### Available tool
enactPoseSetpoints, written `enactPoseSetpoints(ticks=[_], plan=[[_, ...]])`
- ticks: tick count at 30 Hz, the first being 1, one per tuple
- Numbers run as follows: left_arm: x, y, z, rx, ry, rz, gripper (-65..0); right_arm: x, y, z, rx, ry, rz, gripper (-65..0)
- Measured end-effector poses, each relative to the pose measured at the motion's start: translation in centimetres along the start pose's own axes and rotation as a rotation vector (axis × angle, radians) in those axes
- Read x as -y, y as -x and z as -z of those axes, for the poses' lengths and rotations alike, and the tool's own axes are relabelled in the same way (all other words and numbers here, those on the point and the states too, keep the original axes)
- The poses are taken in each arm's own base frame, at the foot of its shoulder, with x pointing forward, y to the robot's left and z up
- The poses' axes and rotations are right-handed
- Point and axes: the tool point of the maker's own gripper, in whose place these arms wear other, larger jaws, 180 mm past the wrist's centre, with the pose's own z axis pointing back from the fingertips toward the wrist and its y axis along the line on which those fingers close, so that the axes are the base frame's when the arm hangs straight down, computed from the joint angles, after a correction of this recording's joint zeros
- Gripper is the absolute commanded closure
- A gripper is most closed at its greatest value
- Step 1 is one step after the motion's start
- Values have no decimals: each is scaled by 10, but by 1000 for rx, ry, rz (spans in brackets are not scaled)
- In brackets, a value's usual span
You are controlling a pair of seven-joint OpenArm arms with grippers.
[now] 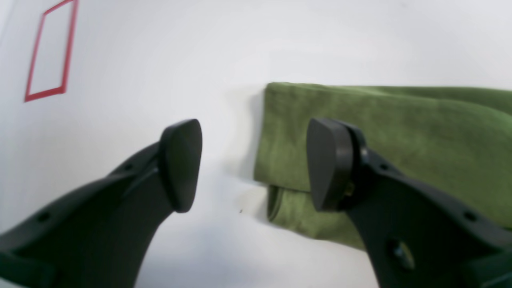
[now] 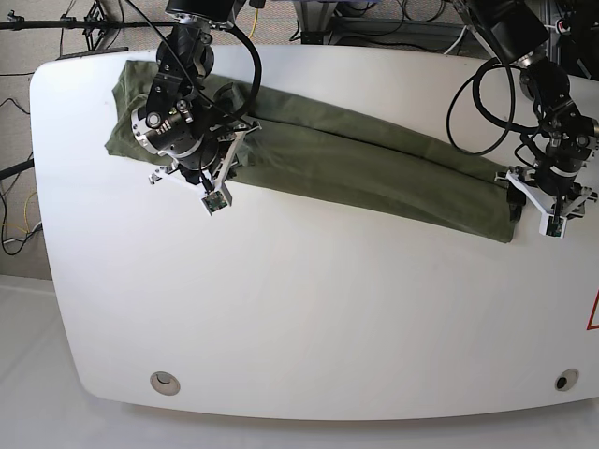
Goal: Fold the T-shirt properly
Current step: 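Drag the strip end in the right gripper along the table, straightening it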
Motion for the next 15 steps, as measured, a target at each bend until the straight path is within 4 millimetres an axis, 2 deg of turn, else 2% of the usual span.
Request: enactPoseSetpoints(ticks=[3, 7, 12, 15], plan=[[3, 10, 1, -23, 4, -15, -378, 15, 17, -4, -65, 61, -3, -74], [7, 16, 1, -36, 13, -22, -379, 21, 30, -2, -98, 75, 12, -74], [6, 8, 0, -10, 9, -14, -394, 25, 21, 5, -39, 61, 52, -78], [-1, 1, -2, 13, -8, -7, -408, 27, 16, 12, -12, 55, 65, -79]])
